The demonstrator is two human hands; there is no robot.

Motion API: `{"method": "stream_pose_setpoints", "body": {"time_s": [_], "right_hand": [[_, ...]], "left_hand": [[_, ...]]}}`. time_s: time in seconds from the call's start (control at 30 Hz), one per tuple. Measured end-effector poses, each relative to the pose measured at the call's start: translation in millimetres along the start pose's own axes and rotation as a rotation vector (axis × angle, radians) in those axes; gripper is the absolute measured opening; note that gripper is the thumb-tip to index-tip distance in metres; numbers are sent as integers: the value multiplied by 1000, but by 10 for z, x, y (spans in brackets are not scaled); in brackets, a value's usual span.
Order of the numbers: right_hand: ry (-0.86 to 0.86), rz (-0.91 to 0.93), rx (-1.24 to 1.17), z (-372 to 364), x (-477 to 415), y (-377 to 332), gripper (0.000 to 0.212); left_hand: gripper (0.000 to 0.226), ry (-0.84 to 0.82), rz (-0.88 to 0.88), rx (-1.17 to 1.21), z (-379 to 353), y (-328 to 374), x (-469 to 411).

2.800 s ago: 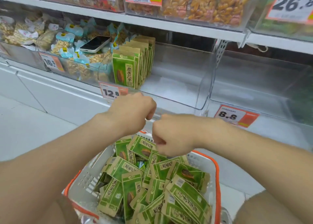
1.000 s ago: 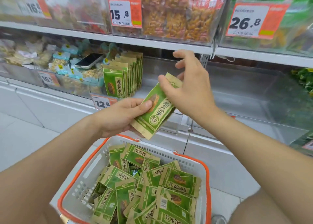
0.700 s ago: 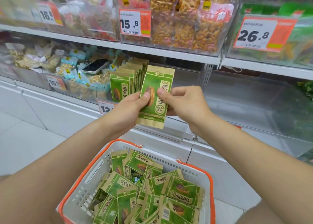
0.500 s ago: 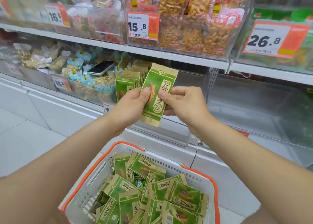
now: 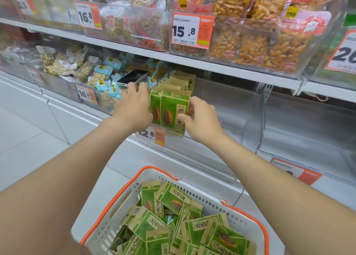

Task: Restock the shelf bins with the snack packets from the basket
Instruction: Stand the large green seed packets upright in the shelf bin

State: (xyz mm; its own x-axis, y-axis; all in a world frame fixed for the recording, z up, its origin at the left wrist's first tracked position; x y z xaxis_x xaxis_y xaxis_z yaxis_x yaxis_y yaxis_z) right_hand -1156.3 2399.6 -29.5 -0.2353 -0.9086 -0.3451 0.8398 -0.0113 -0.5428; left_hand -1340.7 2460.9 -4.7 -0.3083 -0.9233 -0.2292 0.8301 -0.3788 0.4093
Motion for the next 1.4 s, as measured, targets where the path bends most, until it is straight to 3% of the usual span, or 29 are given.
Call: {"method": "stream_pose_setpoints", "body": {"time_s": [0.13,0.3,0.43,0.6,0.67,0.8,0.87,0.93,1.03,1.2,1.27,1.4], "right_hand": [[-45,-77,24,-216,-124,-4,24],[16,-72,-28,-346,-270,-93,26],[-31,-96,61,-441,-318,-91,38],[-71,-112,169,-476,-345,-40,54],[-108,-102,192,-451,-334,-19,51],[-65,-24,243,-246,-168,-39,20],[6,112,282,-67,3,-140,18],[-28,315,335,100,205,-307,15],[-367,528,500,213,591,-475,14],[-981,514,661,-8,1289,-189,25],[-1100,463,767,-116,1520,24,31],[-1252,381,938,-283,1924,430,33]], "left_hand": [[39,-2,-10,51,-35,-92,-89],[22,30,-33,30,-50,-93,-122],[28,-59,-8,44,-151,-77,-126],[25,-46,13,18,-167,-32,-100],[24,-17,8,-2,-151,-14,-82],[23,64,-44,-113,-134,37,-8],[17,187,-175,-162,-71,143,57],[8,230,-307,-91,-3,270,148],[15,-26,-408,75,-54,433,322],[11,-785,-473,-101,-622,577,820],[15,-1011,-448,-215,-930,578,1043],[31,-1199,-444,-417,-1492,610,1498]]}}
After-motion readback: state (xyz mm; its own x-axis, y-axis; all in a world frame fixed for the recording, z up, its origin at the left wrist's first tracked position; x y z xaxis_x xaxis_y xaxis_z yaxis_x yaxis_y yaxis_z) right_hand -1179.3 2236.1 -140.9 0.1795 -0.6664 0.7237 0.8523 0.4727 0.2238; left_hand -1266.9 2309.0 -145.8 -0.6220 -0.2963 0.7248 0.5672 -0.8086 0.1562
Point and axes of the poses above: each hand's wrist, its own x-axis away from the middle knuckle, its own z-axis out of the back of the hand, y = z × x, the point moved 4 cm from there along -x, towards the middle knuckle, and after that the axes turned 6 degrees about x, right-handed, at the moved point
